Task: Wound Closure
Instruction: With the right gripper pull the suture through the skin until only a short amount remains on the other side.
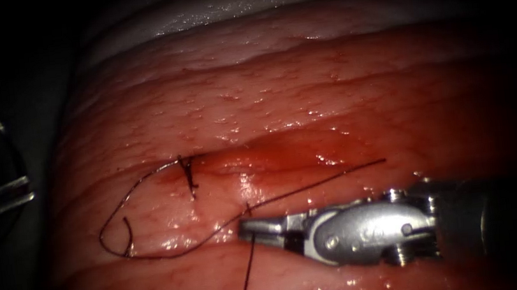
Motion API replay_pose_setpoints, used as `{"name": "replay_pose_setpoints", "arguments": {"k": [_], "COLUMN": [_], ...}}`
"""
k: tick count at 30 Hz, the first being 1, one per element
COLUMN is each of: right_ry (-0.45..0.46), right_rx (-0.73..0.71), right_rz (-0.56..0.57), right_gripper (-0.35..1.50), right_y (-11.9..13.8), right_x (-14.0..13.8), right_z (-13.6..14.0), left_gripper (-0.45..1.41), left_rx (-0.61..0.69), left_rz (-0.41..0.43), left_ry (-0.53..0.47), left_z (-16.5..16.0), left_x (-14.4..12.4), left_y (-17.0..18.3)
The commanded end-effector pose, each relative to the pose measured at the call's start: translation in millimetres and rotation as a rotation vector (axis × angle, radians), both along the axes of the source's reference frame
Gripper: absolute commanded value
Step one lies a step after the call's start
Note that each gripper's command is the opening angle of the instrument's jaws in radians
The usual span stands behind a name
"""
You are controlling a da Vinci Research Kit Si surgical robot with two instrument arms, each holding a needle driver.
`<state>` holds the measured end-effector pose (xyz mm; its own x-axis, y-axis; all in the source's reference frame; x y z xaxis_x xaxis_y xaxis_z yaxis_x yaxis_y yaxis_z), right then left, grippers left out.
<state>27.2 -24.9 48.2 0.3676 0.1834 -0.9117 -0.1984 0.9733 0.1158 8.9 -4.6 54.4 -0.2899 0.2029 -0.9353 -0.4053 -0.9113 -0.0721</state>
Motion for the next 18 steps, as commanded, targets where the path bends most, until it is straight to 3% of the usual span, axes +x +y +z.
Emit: {"name": "replay_pose_setpoints", "arguments": {"k": [1, 5, 12, 18], "right_ry": [0.007, 0.016, 0.062, 0.081], "right_rx": [-0.001, -0.007, -0.016, -0.025], "right_rz": [-0.016, -0.057, -0.108, -0.164], "right_gripper": [-0.35, -0.35, -0.35, -0.35], "right_y": [-1.7, -4.9, -7.7, -9.6], "right_x": [1.1, 1.9, 3.1, 4.1], "right_z": [-1.5, -6.8, -13.3, -15.0], "left_gripper": [-0.45, -0.45, -0.45, -0.45], "left_rx": [0.001, 0.000, 0.000, -0.001], "left_rz": [0.004, 0.003, 0.004, 0.003], "left_ry": [0.000, 0.001, -0.001, -0.001], "left_z": [0.6, 0.7, 0.6, 0.6], "left_x": [-0.5, -0.6, -0.6, -0.6], "left_y": [0.0, -0.1, -0.1, -0.1]}}
